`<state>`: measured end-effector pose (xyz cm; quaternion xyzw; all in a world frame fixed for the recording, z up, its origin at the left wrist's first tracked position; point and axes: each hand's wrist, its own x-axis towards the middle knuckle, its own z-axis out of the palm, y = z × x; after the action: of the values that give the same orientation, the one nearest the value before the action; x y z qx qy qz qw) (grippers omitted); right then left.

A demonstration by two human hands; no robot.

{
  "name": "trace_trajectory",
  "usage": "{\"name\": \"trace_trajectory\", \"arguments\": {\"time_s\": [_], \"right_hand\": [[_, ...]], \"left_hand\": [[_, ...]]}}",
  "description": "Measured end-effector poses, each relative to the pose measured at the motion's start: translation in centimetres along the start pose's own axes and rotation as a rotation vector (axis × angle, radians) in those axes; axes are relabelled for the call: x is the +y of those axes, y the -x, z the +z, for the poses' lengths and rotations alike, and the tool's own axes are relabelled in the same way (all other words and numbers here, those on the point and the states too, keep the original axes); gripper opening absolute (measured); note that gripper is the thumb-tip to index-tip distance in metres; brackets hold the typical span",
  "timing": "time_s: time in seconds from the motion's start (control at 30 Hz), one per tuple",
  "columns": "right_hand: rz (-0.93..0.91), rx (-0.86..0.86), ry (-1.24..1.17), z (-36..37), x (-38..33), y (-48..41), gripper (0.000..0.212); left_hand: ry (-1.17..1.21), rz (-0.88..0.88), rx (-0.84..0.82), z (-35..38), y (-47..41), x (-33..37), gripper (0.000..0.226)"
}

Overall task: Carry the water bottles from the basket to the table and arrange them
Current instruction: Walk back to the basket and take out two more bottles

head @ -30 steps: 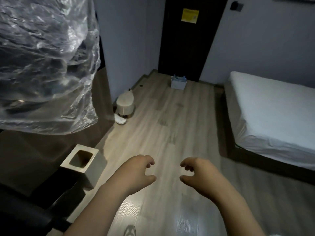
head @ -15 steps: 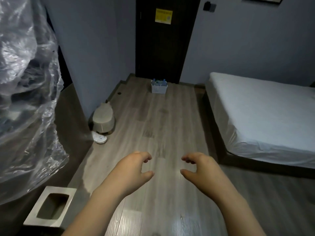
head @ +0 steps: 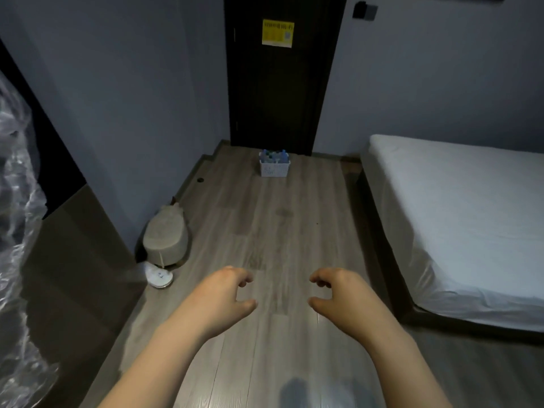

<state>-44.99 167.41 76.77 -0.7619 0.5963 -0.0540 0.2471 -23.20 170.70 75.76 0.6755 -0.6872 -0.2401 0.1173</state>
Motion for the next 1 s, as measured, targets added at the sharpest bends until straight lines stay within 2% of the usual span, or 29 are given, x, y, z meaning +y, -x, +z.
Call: {"name": "trace_trajectory", "arguments": {"time_s": [0.27, 0.63, 1.0], "right_hand": [[-0.007, -0.014, 0.016, -1.7, -0.7, -13.4, 0.043], [0.128, -0.042, 0.003, -4.3, -4.8, -34.3, 0.042], [0.150, 0.000, 0.032, -8.1, -3.0, -51.9, 0.041]], "left_hand": [[0.019, -0.006, -0.013, -3.0, -13.0, -3.3, 0.045], [-0.016, 0.078, -0.083, -10.7, -34.3, -10.2, 0.043], [-0.001, 0.157, -0.074, -13.9, -52.9, -11.5, 0.041]]}}
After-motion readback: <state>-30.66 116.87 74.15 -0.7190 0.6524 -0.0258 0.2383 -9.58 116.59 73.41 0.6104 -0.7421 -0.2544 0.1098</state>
